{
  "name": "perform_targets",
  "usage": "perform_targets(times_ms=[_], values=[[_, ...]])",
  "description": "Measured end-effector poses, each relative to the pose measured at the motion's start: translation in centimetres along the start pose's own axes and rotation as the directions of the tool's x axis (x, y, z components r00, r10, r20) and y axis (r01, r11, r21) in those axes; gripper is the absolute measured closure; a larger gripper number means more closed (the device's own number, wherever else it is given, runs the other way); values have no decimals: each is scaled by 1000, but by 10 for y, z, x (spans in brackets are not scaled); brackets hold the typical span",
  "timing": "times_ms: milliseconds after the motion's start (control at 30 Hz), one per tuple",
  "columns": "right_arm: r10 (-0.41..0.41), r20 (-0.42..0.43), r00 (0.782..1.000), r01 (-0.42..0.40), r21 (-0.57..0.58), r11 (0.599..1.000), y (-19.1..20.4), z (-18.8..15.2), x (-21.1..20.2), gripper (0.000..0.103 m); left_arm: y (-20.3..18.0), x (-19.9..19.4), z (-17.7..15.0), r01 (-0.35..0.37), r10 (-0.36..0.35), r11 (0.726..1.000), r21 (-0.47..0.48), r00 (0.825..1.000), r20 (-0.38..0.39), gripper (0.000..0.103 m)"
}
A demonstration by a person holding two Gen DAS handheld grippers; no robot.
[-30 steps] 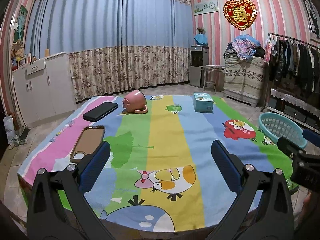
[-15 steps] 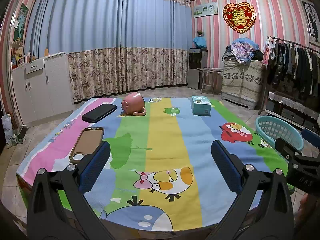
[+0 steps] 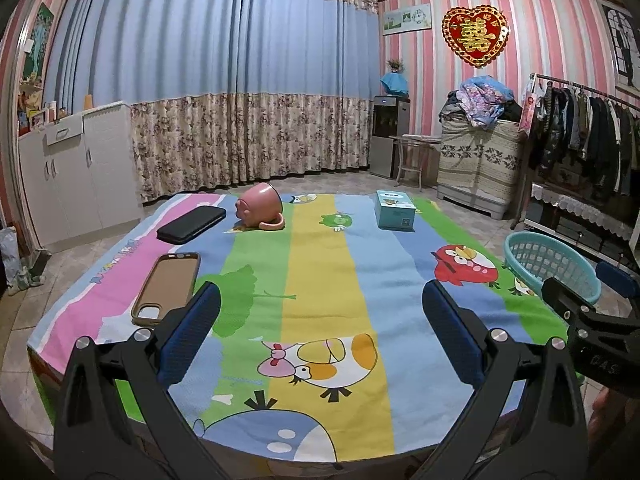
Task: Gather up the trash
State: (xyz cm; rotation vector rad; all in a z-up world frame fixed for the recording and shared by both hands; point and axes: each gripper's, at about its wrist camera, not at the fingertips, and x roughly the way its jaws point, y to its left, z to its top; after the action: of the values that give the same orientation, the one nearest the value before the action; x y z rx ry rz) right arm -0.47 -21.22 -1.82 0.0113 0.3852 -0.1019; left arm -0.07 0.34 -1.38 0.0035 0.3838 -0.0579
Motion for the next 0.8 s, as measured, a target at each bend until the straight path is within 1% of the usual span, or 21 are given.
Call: perform_targets(times_ms=[367,800], values=[[-10,9,1000,10,17,1000,-2,1,0,4,-6,-3,-1,1,-1,1000,26,1000,3,5],[-15,12,1000,15,19,1000,-3,1,-1,4,-5,-3,-2,4,-4,1000,19,1000,1,5]])
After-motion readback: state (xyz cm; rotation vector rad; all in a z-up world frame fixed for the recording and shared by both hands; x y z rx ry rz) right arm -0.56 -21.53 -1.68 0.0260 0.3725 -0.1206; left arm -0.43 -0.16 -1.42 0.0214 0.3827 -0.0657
